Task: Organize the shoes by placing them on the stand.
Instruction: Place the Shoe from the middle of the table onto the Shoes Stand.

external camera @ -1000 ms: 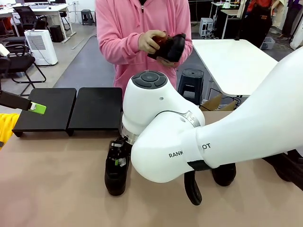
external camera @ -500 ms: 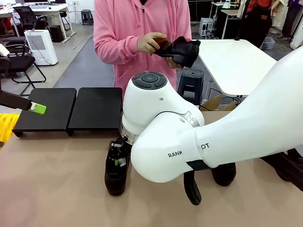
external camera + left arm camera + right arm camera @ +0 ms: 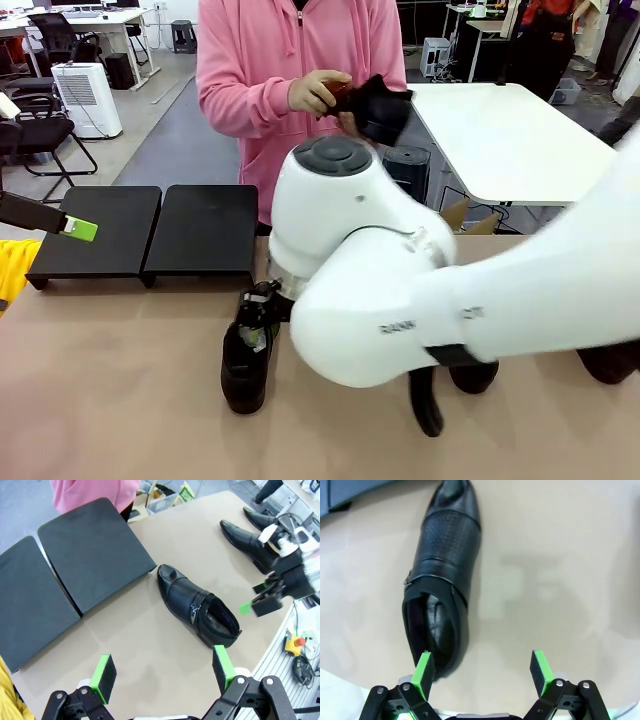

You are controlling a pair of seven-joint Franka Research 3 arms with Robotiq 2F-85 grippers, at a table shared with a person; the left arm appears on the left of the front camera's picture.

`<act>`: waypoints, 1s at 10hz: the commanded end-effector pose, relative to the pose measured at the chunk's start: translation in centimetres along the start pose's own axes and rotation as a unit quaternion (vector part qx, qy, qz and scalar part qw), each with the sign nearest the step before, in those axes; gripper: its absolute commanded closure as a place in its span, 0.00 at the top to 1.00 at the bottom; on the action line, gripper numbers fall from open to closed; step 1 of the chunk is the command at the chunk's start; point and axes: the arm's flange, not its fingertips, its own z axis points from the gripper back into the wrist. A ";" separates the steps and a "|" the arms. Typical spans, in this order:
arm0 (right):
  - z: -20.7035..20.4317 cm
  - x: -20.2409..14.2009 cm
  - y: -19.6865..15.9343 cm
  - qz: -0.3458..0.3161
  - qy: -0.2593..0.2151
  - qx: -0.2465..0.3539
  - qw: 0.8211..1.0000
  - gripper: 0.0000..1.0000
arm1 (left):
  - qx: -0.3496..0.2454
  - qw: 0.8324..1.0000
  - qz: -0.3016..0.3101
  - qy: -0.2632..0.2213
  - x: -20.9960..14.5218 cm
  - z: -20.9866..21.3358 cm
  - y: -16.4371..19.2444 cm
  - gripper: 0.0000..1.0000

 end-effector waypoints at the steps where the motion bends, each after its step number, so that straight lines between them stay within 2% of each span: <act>1: 4.0 -1.2 -4.1 -0.046 -0.032 -0.012 0.998 1.00 | 0.018 1.000 -0.024 0.005 0.5 -0.5 -2.8 1.00; 2: 5.0 -1.1 -5.8 -0.075 -0.041 -0.009 0.996 1.00 | 0.025 0.999 -0.026 0.017 1.0 -1.0 -4.9 1.00; 4: 6.7 -0.7 -9.2 -0.141 -0.049 -0.017 0.989 1.00 | 0.059 0.996 -0.019 0.071 2.5 -1.9 -8.4 1.00; 5: 6.3 -0.5 -9.2 -0.227 -0.028 -0.062 0.972 1.00 | 0.044 0.988 0.014 0.148 3.0 -2.5 -9.7 1.00; 6: 6.5 -0.1 -8.0 -0.097 -0.045 -0.011 0.994 1.00 | 0.049 0.983 0.035 0.176 3.7 -3.6 -10.8 1.00; 7: 6.5 -0.1 -8.0 -0.097 -0.045 -0.011 0.994 1.00 | 0.045 0.978 0.045 0.199 4.2 -5.2 -12.2 1.00; 8: 6.8 0.0 -10.0 -0.149 -0.044 -0.037 0.987 1.00 | 0.059 0.969 0.057 0.231 4.3 -6.8 -13.4 1.00; 10: 8.5 0.9 -12.9 -0.179 -0.061 -0.058 0.980 1.00 | 0.073 0.963 0.079 0.245 3.8 -8.6 -15.0 1.00</act>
